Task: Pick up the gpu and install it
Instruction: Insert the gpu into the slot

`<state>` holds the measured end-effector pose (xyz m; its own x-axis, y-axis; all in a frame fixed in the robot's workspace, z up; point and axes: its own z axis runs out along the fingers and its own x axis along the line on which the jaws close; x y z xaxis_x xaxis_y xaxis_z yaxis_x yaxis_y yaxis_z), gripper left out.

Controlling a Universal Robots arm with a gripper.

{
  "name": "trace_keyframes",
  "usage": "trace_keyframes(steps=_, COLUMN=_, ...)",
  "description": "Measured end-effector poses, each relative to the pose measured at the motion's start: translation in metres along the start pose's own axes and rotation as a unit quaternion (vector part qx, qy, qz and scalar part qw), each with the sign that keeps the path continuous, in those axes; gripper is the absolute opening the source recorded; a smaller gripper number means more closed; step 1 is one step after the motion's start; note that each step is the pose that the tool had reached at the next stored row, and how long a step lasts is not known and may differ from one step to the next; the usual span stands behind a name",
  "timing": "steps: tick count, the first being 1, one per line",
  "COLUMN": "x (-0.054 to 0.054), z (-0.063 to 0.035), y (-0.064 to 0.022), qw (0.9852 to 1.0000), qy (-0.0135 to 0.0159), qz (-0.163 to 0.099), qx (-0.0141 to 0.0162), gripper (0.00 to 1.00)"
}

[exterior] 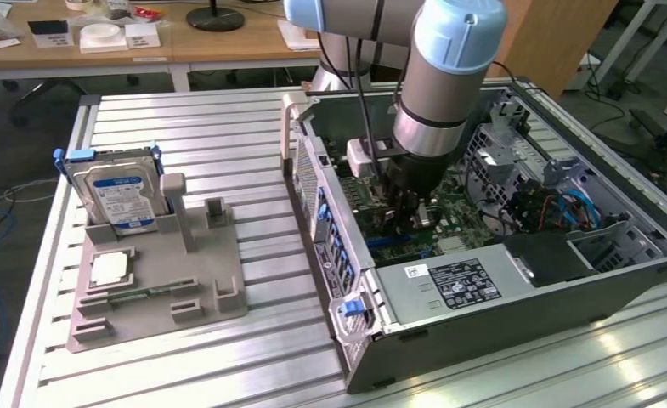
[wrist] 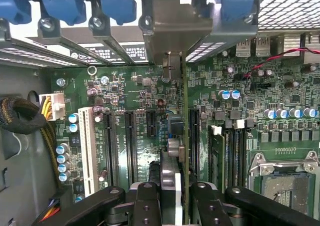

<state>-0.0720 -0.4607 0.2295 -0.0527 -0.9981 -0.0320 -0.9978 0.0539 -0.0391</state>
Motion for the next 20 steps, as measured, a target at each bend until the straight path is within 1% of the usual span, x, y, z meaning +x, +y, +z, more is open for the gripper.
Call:
trace_keyframes(steps=1, x=0.0000, z=0.0000, y=0.0000, qw=1.0000, qy=-0.0002, qz=0.000, qx=-0.0010, gripper=0.28)
trace_keyframes(steps=2, x=0.0000, z=0.0000, y=0.0000, qw=1.0000, qy=-0.0002, qz=0.000, qx=-0.0011, gripper=0.28)
trace_keyframes(steps=6, x=0.0000, z=0.0002, y=0.0000, qw=1.0000, qy=-0.0003, qz=0.000, qx=-0.0011, gripper=0.28)
trace_keyframes(steps=13, x=0.0001, z=0.0044, y=0.0001, qw=1.0000, qy=-0.0010, qz=0.000, qx=-0.0014, gripper=0.28)
trace_keyframes(steps=20, x=0.0001, z=0.0046, y=0.0001, qw=1.0000, qy=-0.0010, qz=0.000, qx=-0.0014, gripper=0.28)
